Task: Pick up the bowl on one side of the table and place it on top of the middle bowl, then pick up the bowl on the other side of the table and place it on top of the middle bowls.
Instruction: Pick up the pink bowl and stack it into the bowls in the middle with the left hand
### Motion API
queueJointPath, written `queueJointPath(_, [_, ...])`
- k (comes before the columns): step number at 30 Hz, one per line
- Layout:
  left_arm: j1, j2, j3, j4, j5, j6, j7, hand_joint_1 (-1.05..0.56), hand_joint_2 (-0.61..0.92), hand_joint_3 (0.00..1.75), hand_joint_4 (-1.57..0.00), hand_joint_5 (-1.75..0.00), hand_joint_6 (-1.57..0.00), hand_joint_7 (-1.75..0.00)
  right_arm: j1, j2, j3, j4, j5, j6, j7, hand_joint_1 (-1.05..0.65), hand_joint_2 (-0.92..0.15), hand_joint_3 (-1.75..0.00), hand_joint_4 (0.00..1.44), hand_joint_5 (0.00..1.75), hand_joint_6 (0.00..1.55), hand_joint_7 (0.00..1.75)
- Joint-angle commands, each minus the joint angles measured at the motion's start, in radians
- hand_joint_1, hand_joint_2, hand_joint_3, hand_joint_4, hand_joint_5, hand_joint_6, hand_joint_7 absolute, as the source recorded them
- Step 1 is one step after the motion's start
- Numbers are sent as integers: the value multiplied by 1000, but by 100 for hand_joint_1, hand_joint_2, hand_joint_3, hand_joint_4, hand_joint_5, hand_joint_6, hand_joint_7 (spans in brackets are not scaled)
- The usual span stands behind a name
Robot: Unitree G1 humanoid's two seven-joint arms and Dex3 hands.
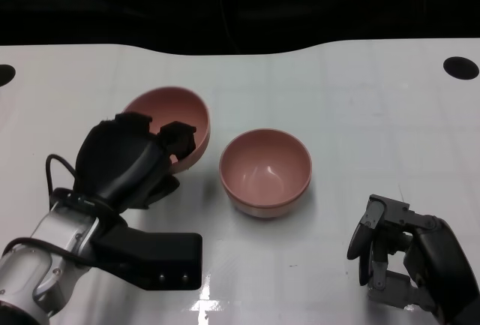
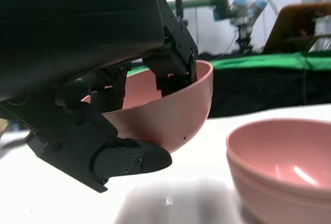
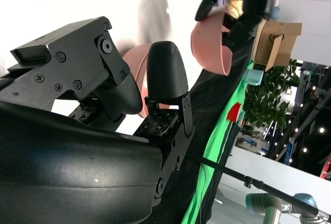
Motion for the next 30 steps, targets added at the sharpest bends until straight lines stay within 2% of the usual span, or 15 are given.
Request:
queueJointPath(1, [-30, 18, -1, -17, -9, -34, 17, -25, 52, 95, -86, -175, -85, -128, 5, 0, -14, -10, -9, 5, -9, -2, -29, -159, 93, 175, 86, 151])
queueJointPath(3, [-42, 13, -3, -15, -18, -70, 26, -24, 51, 96, -87, -175, -82, -138, 5, 0, -13, -8, -9, 1, -10, -2, -29, -159, 93, 175, 86, 151])
queueJointPath(9, [-78, -3, -18, -10, -33, -161, 36, -24, 50, 96, -91, -175, -82, -148, 6, 1, -10, -7, -7, 0, -6, -2, -28, -160, 94, 175, 86, 151])
queueJointPath(12, [-99, -19, -37, -16, -42, -180, 0, -24, 51, 90, -90, -175, -77, -158, 6, 1, -10, -9, -1, 7, -2, -3, -28, -160, 93, 175, 85, 150])
queueJointPath(15, [-115, -41, -63, 0, -28, -206, 19, -23, 52, 85, -90, -175, -74, -166, 7, 1, -9, -11, -2, 9, -2, -3, -28, -159, 93, 175, 85, 150])
queueJointPath(16, [-119, -47, -72, 3, -22, -209, 19, -23, 53, 84, -90, -175, -74, -163, 6, 1, -9, -9, -4, 4, -3, -3, -28, -159, 93, 175, 85, 150])
queueJointPath(19, [-134, -62, -97, 20, -16, -214, -2, -24, 56, 74, -90, -175, -84, -139, 6, 1, -6, -5, -8, -5, -3, -2, -29, -159, 93, 175, 86, 150])
queueJointPath(21, [-143, -73, -114, 36, -3, -208, -5, -24, 57, 69, -90, -175, -83, -143, 7, 3, -4, -7, -8, -2, -4, -2, -29, -159, 93, 175, 86, 150])
queueJointPath(23, [-151, -79, -127, 49, 2, -206, -11, -26, 58, 64, -90, -175, -84, -138, 8, 4, -3, -8, -8, -1, -4, -2, -29, -158, 92, 175, 86, 150])
queueJointPath(26, [-163, -97, -146, 80, 3, -211, -25, -28, 64, 48, -88, -175, -91, -110, 7, 5, -1, -8, -14, -2, -7, -2, -30, -158, 92, 175, 86, 150])
queueJointPath(27, [-168, -102, -154, 90, 6, -209, -27, -29, 66, 44, -88, -175, -93, -106, 5, 5, -2, -5, -15, -5, -7, -2, -30, -157, 92, 175, 86, 150])
queueJointPath(30, [-180, -117, -168, 121, 3, -206, -43, -29, 72, 43, -87, -175, -91, -114, 2, 5, -4, 0, -16, -9, -6, -2, -30, -157, 92, 175, 86, 150])
